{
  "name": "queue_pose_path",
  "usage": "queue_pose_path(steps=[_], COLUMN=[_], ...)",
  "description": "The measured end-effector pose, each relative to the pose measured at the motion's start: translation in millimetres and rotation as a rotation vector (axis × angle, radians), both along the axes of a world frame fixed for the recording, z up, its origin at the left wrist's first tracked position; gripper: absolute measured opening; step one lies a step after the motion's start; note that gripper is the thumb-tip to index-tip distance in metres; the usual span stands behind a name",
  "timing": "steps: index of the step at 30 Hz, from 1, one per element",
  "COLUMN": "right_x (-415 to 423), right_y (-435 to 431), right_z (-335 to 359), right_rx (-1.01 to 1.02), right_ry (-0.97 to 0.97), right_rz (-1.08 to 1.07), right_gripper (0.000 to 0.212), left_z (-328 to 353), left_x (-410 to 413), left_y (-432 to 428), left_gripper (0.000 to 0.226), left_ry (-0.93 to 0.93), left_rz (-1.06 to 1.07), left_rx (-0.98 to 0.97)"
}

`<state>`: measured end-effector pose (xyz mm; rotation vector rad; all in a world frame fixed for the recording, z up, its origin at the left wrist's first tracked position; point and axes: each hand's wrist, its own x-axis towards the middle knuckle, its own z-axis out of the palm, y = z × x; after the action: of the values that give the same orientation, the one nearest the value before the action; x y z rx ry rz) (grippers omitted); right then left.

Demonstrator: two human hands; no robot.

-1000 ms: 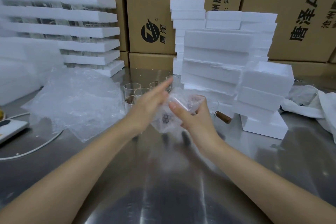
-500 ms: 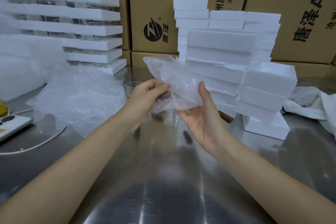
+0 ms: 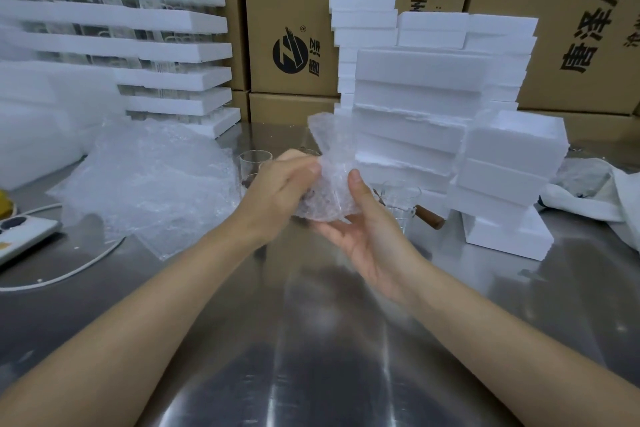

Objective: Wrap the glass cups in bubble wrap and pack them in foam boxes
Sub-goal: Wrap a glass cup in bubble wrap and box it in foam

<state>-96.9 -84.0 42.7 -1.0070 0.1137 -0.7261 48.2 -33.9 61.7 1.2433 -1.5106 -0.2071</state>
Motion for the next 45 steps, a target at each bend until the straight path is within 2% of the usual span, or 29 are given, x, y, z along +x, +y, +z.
queue_pose_path(steps=[3,6,9,11,13,16,18,20,22,26,29,31,33,36,38,42,45], right_x=[4.2,9.9,11.8,11.7,11.0,9.3,8.8,7.5,7.4,10.3,11.6,10.8,9.1,7.9,8.8,10.8,8.7], right_y=[3.7,8.4,7.9,3.8,1.3,-0.8,-2.5,-3.1,-2.9,-4.2,-5.3,-5.2,-5.1,-4.1,-3.4,-6.0,-8.4], right_z=[-5.1,-16.4,-20.2,-17.2,-13.8,-14.9,-18.9,-21.1,-20.9,-18.0,-17.6,-18.8,-20.1,-22.5,-22.3,-21.2,-20.8], right_rx=[-0.108,-0.085,-0.087,-0.025,-0.008,0.002,0.003,-0.02,-0.047,-0.016,-0.016,-0.009,-0.007,-0.016,0.002,0.014,0.042], right_ry=[0.101,0.162,0.166,0.105,0.046,0.018,0.035,0.077,0.1,0.075,0.059,0.057,0.073,0.1,0.108,0.088,0.056], right_rz=[-0.005,0.027,0.028,0.026,0.045,0.044,0.02,0.005,0.013,-0.007,-0.016,-0.013,0.004,0.054,0.075,0.029,0.026], right_gripper=[0.053,0.064,0.059,0.057,0.053,0.053,0.057,0.056,0.05,0.049,0.05,0.052,0.05,0.045,0.047,0.051,0.051], left_z=[-1.3,-3.3,-2.9,-2.0,-3.9,-8.3,-11.4,-12.1,-12.7,-16.0,-17.7,-16.7,-15.3,-11.1,-6.8,-3.5,-0.8], left_x=[-1.0,-0.1,-0.8,-2.3,-5.1,-11.5,-11.8,-10.2,-7.8,-12.4,-20.3,-21.6,-21.8,-18.0,-11.2,-6.8,-3.9], left_y=[0.3,0.2,-0.3,-2.8,-6.5,-6.0,-6.0,-5.8,-6.5,-10.1,-11.3,-8.9,-7.2,-5.1,-2.7,2.7,2.8], left_gripper=[0.041,0.064,0.065,0.072,0.06,0.038,0.04,0.058,0.064,0.035,0.027,0.037,0.064,0.067,0.06,0.05,0.033], left_ry=[-0.2,-0.191,-0.072,-0.133,-0.208,-0.201,-0.21,-0.263,-0.315,-0.271,-0.273,-0.236,-0.276,-0.36,-0.295,-0.012,0.05], left_rz=[0.051,0.067,0.032,0.11,0.231,0.134,0.101,0.114,0.145,0.228,0.302,0.23,0.177,0.159,0.124,-0.021,-0.028], left_rx=[-0.034,0.059,0.204,0.128,-0.038,-0.065,-0.012,0.028,0.05,-0.047,-0.134,-0.064,0.038,0.094,0.115,0.063,0.017])
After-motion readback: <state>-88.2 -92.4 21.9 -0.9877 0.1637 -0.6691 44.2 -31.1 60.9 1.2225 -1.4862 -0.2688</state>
